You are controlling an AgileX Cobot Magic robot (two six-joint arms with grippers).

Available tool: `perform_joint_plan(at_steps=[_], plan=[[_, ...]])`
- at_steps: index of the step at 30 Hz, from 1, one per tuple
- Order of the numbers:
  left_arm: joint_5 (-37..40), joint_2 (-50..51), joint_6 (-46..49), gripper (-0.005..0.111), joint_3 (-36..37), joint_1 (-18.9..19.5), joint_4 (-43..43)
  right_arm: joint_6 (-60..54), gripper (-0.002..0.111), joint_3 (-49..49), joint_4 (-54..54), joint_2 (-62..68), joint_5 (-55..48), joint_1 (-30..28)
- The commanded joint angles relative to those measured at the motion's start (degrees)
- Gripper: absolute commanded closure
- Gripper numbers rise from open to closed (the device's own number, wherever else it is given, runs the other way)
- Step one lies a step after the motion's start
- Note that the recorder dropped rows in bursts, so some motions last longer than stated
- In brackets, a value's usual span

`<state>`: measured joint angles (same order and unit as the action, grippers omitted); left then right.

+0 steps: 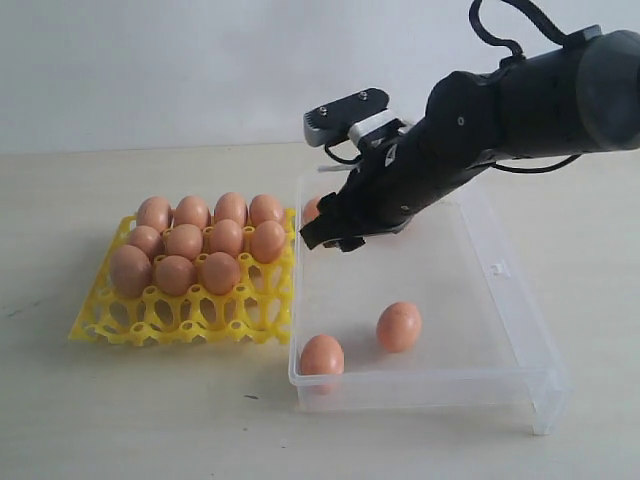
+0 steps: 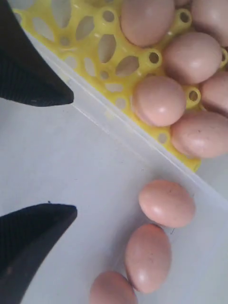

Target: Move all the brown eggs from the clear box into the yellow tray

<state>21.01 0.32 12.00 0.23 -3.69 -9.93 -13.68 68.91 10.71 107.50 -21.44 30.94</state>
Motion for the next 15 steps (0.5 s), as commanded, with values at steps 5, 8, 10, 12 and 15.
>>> perform_joint_plan(at_steps=[5,8,10,12,15], plan=[[-0.45,-0.32,-0.01,0.107,-0.23,-0.25,0.12,14.28,0.050,1.71,0.28,2.26,-1.99,-8.93],[-0.45,-0.32,-0.01,0.107,-0.23,-0.25,0.12,15.69,0.050,3.98,3.70,4.17,-3.06,-11.90],[-0.45,-0.32,-0.01,0.107,-0.23,-0.25,0.12,15.69,0.050,5.77,5.95,5.68,-4.16,-13.01],[-0.45,-0.32,-0.01,0.107,-0.23,-0.25,0.12,15.69,0.050,7.84,6.43,7.48,-5.85,-13.64],[-0.45,-0.32,-0.01,0.107,-0.23,-0.25,0.12,15.58,0.050,11.71,6.97,10.42,-8.09,-14.20]])
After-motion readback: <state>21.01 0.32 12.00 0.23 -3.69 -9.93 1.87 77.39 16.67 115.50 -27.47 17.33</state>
